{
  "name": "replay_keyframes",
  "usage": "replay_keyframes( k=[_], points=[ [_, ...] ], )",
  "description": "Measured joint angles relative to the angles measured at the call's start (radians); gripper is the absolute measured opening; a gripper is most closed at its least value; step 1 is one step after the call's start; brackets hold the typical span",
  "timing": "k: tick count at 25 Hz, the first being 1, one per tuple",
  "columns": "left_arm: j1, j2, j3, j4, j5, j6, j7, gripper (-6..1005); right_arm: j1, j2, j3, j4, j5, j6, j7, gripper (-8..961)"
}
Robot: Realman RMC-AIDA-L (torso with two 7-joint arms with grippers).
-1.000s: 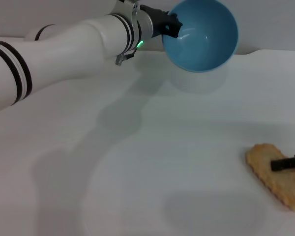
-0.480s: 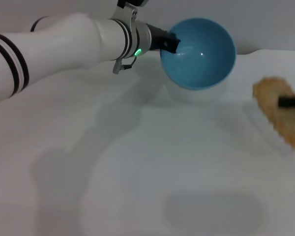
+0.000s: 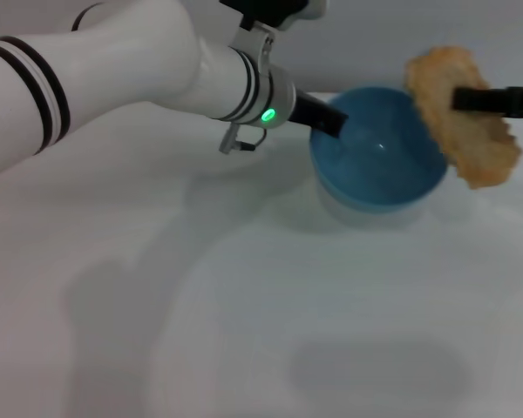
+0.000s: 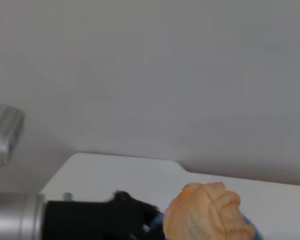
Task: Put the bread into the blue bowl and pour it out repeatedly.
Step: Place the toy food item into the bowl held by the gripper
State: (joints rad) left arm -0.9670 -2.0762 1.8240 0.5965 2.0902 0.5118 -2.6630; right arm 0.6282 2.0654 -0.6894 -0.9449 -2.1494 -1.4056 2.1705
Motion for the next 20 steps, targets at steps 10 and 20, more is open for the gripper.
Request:
replay_keyframes(
  k=[10,20],
  points=[
    [0.009,-0.001,0.053,0.03,-0.045,0.031,0.0,0,0.072,0.001,-0.092,0.209,0.092,0.11,-0.059,171],
    [0.02,0.005,0.045,0.025,-0.046,0.022,0.0,0,0.06,0.0,-0.103,0.27,0.089,0.116,-0.059,175]
  ],
)
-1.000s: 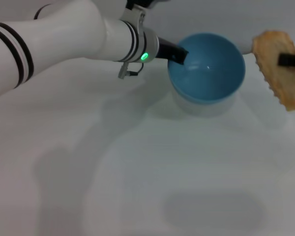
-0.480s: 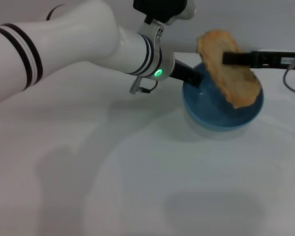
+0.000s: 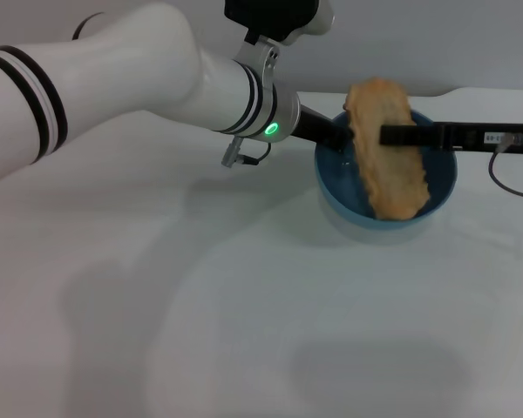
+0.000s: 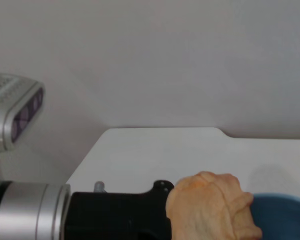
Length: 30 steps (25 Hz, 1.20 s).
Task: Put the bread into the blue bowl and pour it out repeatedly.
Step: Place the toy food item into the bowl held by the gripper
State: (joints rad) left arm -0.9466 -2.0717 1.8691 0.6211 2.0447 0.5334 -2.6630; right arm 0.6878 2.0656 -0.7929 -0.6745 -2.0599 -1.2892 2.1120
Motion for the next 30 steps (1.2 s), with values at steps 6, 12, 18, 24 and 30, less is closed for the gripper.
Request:
replay_keyframes(
  k=[6,12,18,24,30],
  points=[
    [0.003,0.002,0.0,-0.007,0.0,0.001,0.0,0,-0.045,-0.001,0.019,-0.011,0.024,0.017,0.003,297],
    [-0.006,0.006,-0.003,-0.033,0.0,0.016,0.0,0,-0.135,-0.01,0.027,-0.101,0.139,-0.019,0.006,359],
    [-0.008,0.003,-0.004,-0.044,0.0,0.027,0.0,0,-0.175,-0.02,0.058,-0.126,0.161,-0.024,0.005,360],
    [-0.019,-0.002,-0.001,-0.042,-0.002,0.024,0.0,0,-0.113,-0.011,0.049,-0.066,0.161,-0.027,-0.037,366],
    [-0.018,-0.002,0.0,-0.047,-0.03,0.02,0.0,0,-0.031,-0.014,0.048,0.043,0.04,-0.011,-0.038,407]
  ],
)
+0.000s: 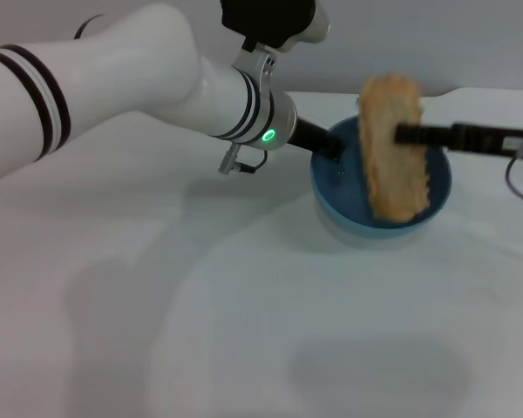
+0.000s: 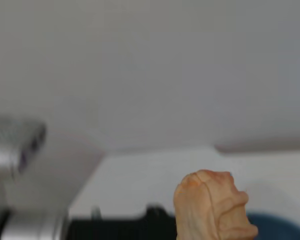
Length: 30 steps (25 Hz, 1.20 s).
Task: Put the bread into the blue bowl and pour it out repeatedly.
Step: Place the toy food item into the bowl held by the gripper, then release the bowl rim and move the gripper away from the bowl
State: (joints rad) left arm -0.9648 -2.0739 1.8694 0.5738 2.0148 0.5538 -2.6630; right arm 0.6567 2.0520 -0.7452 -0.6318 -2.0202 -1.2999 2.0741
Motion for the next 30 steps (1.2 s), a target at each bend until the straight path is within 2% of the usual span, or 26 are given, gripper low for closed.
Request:
replay_keyframes(
  k=[4,8,11,15,18,22,24,30],
  points=[
    [0.007,0.001,-0.003,-0.001,-0.006,-0.003,0.0,-1,0.011,-0.002,0.002,0.013,-0.053,0.0,0.007,435],
    [0.01,0.002,-0.003,-0.004,-0.007,-0.005,0.001,-1,-0.009,-0.003,0.021,-0.019,-0.037,-0.006,0.016,506],
    [0.01,0.002,-0.003,-0.005,-0.007,-0.006,0.002,-1,-0.019,-0.016,0.025,-0.039,-0.033,-0.017,0.051,559],
    [0.011,0.004,-0.004,-0.013,-0.007,0.001,0.001,-1,-0.041,-0.016,0.041,-0.087,-0.029,-0.021,0.06,630],
    [0.009,0.005,-0.004,-0.014,-0.007,0.035,0.0,-1,-0.078,-0.013,0.09,-0.139,0.011,-0.016,0.058,630],
    [0.001,0.003,-0.004,-0.014,-0.007,0.105,0.0,-1,-0.111,-0.031,0.119,-0.151,0.057,-0.01,0.048,630],
    [-0.001,0.0,0.0,-0.013,-0.007,0.13,0.0,-1,-0.113,-0.032,0.12,-0.151,0.058,-0.006,0.045,630],
    [0.003,-0.003,0.005,-0.014,-0.02,0.168,0.0,-1,-0.112,-0.018,0.118,-0.148,0.058,0.027,0.026,631]
  ],
)
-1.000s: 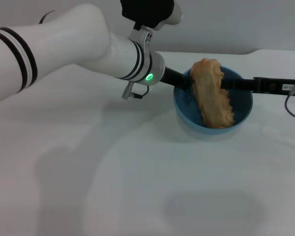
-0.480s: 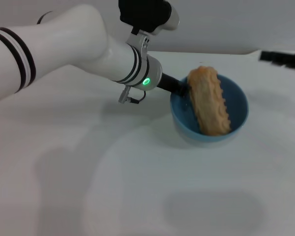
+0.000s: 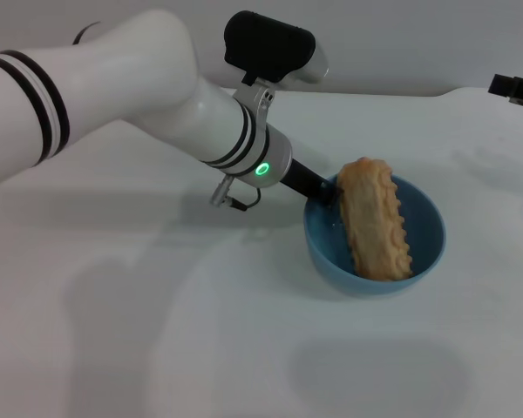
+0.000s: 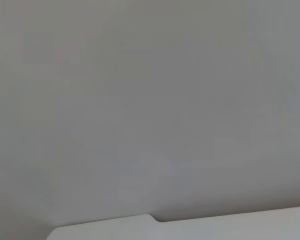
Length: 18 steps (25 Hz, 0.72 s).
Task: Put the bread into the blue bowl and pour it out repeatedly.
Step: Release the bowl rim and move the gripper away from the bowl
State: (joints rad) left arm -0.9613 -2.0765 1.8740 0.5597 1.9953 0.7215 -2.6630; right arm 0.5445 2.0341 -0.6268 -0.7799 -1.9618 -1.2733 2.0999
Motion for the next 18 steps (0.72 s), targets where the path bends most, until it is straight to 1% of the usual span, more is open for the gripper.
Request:
replay_keyframes(
  k=[3,6,9,18],
  points=[
    [0.008,0.0,0.015,0.0,-0.003,-0.025,0.001,-1,0.003,0.003,0.001,0.0,0.0,0.006,-0.01,631],
    [0.015,0.0,0.051,0.0,-0.004,-0.051,0.001,-1,0.005,0.003,0.001,0.003,0.0,0.013,-0.012,631],
    [0.017,0.0,0.054,-0.002,-0.004,-0.054,0.0,0,0.005,0.004,0.001,0.005,0.0,0.023,-0.013,631],
    [0.022,0.006,0.045,-0.001,-0.004,-0.068,0.0,110,0.005,0.01,0.0,0.013,0.0,0.04,-0.034,630]
  ],
)
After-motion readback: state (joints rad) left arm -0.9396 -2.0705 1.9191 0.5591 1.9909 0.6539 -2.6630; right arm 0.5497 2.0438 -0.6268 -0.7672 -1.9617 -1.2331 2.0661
